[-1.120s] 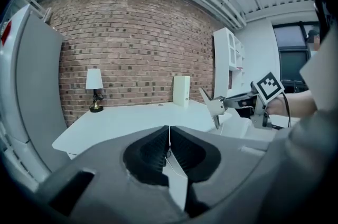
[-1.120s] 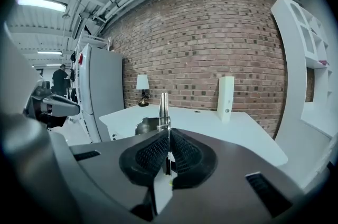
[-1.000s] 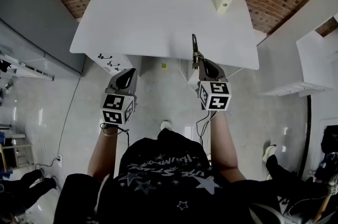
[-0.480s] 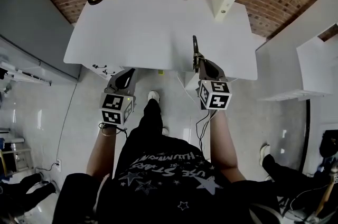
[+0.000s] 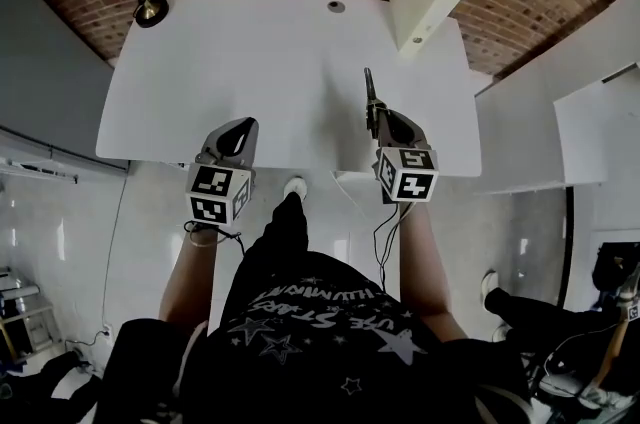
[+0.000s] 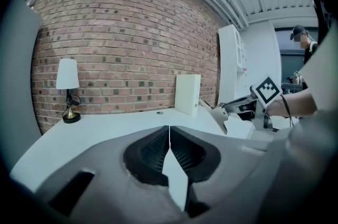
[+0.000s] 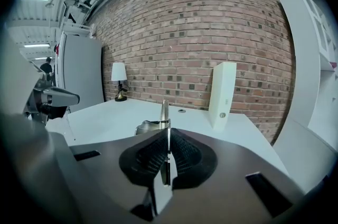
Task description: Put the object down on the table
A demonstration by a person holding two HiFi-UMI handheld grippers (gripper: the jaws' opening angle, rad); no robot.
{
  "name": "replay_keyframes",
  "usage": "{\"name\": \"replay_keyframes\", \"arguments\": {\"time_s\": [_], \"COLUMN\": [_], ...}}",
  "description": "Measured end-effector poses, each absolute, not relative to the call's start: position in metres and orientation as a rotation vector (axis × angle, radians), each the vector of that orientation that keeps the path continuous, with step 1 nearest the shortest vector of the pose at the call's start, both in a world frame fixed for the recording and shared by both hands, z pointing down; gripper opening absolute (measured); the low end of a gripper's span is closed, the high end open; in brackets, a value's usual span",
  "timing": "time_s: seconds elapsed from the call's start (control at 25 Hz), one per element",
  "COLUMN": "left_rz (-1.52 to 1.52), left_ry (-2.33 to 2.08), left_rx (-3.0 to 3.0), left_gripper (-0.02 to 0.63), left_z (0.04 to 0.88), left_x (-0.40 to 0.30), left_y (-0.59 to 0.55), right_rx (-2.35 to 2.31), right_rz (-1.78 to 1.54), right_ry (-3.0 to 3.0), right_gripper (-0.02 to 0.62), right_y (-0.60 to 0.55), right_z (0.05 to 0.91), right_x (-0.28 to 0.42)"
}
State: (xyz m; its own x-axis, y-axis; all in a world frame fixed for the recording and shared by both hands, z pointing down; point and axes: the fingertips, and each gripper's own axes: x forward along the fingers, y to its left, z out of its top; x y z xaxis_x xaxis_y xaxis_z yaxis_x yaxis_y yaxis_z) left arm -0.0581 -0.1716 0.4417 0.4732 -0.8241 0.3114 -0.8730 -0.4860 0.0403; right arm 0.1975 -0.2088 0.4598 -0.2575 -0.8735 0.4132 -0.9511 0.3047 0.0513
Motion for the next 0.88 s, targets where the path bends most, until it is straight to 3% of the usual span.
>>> {"name": "replay_keyframes", "arguments": {"time_s": [0.28, 0.88], "left_rz": [0.386, 0.387], "left_ry": [-1.406, -1.388], "left_rx": [2.542, 2.511], "left_gripper": [0.021, 0.021], "left_z": [0.443, 0.443], "left_x": [-0.055, -0.066], "left_y": [-0.259, -0.402], "right_rx": [1.583, 1.244], "right_rz": [0.216, -0.316], "right_ry": [-2.129, -1.858], "right_gripper": [0.009, 0.009], "right_y": [-0.288, -0.455], "right_z": [0.466, 0.472], "right_x": [0.193, 0.176]}}
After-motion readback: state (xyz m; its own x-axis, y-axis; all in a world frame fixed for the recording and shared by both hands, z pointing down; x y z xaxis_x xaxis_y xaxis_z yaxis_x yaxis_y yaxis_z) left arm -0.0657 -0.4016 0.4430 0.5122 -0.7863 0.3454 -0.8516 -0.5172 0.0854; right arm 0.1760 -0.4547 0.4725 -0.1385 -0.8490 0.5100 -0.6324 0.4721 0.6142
